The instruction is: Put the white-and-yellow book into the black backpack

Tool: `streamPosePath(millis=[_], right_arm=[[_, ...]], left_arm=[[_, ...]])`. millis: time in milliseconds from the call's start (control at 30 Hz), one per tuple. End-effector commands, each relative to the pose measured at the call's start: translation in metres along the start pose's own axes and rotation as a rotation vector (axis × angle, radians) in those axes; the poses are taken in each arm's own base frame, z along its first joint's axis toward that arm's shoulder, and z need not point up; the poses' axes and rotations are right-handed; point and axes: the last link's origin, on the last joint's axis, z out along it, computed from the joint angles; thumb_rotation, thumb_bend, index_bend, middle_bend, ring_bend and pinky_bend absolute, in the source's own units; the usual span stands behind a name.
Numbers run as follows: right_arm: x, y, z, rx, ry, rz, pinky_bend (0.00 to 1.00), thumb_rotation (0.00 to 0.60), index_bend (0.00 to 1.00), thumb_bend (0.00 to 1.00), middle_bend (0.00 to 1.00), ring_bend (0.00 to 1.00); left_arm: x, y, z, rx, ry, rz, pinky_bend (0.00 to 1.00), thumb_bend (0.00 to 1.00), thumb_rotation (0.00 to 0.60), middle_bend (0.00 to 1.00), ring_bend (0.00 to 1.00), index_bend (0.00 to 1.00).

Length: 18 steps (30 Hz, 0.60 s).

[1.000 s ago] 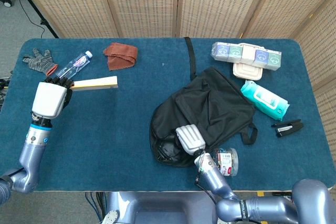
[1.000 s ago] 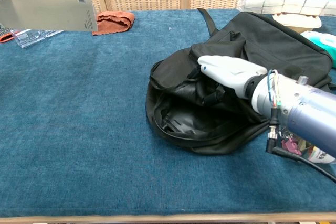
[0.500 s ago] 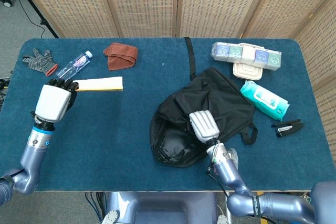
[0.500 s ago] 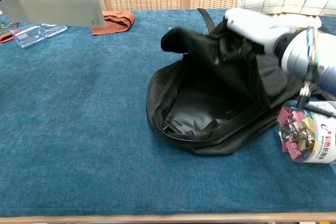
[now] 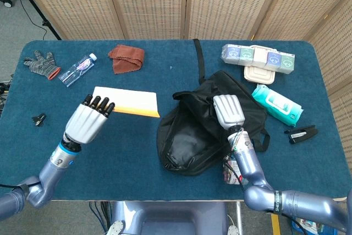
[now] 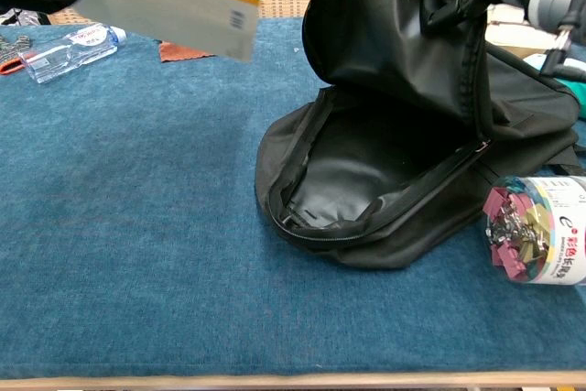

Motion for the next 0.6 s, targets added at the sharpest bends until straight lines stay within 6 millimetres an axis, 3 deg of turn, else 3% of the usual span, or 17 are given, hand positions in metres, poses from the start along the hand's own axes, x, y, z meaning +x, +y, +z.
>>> streamPosePath(millis=[33,333,600], right_arm=[[0.003,-0.001,-0.001,0.001,0.001,0.001,0.72,0.600,0.62,1.00,0.69,0.73],[0.008,-0.012,-0.005,0.020,-0.015,0.011,0.71,0.600,0.62,1.00,0.69,0.73],[0.016,-0.015,-0.010,0.020,-0.049,0.042,0.71,0.600,0.62,1.00,0.69,0.73]], left_arm=[[0.007,0.029,0.010,-0.079,0.041,0.022,0.66,0.54,0.600,0.69,0.60,0.87],[0.011,0.091,0.035,-0.189,0.141,0.127,0.67,0.54,0.600,0.70,0.61,0.88],[-0.003,0.144,0.053,-0.304,0.164,0.284,0.68,0.54,0.600,0.70,0.62,0.88]])
